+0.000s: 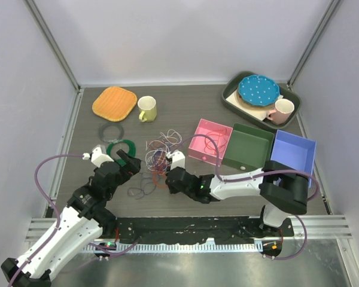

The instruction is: Untangle the cables

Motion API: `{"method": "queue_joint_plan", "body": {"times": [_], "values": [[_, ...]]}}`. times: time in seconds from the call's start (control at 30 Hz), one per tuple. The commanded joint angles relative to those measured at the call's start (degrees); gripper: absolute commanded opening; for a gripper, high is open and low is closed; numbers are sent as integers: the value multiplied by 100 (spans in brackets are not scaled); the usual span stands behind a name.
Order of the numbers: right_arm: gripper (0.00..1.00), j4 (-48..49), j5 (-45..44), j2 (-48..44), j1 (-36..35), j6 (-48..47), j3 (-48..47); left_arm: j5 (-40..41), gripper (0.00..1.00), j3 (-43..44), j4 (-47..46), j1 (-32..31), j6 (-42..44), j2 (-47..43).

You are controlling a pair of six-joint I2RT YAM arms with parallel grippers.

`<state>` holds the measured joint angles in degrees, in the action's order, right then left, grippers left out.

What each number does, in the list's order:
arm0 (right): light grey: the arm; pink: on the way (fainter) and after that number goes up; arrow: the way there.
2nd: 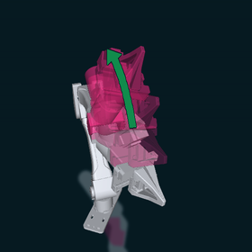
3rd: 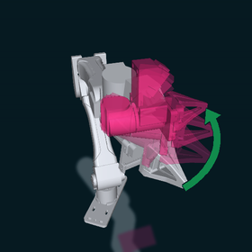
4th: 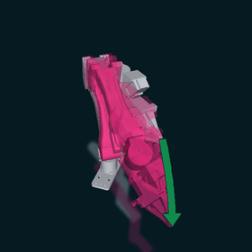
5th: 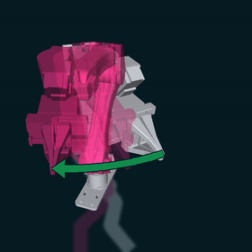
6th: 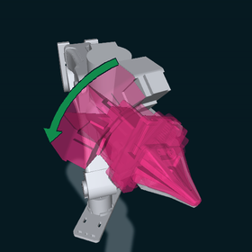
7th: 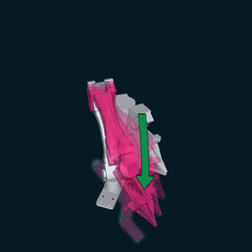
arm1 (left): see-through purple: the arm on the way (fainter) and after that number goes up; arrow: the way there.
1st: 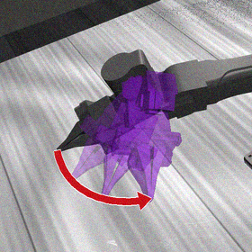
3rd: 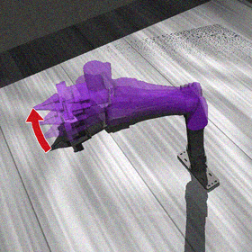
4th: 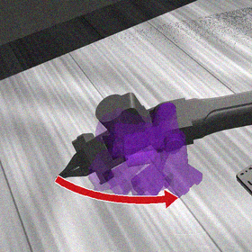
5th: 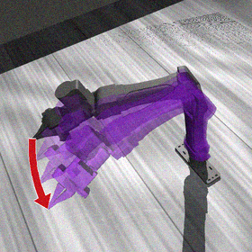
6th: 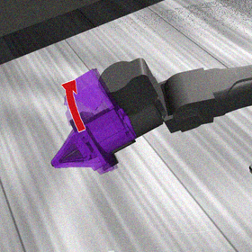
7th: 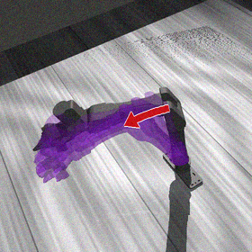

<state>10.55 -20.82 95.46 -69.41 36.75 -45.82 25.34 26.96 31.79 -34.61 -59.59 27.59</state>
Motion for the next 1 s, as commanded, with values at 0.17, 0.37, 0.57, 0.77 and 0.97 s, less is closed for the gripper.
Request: {"method": "queue_joint_plan", "body": {"times": [0.17,0.37,0.57,0.77,0.97], "values": [[1,-596,-1162,-1652,-521,-906,-707,-64,100,-50,3,16,35,-52],[1,-1019,-1205,-2110,-512,-1811,-1884,-337,100,-138,-164,16,167,-105],[1,-1362,-1241,-2119,-512,-2523,-3186,-732,100,-235,-436,16,255,-70],[1,-1283,-1337,-1865,-512,-3490,-4530,-1022,100,-262,-630,16,378,97],[1,-1248,-1302,-1575,-512,-4149,-5779,-1242,100,-314,-885,16,492,194]]}}
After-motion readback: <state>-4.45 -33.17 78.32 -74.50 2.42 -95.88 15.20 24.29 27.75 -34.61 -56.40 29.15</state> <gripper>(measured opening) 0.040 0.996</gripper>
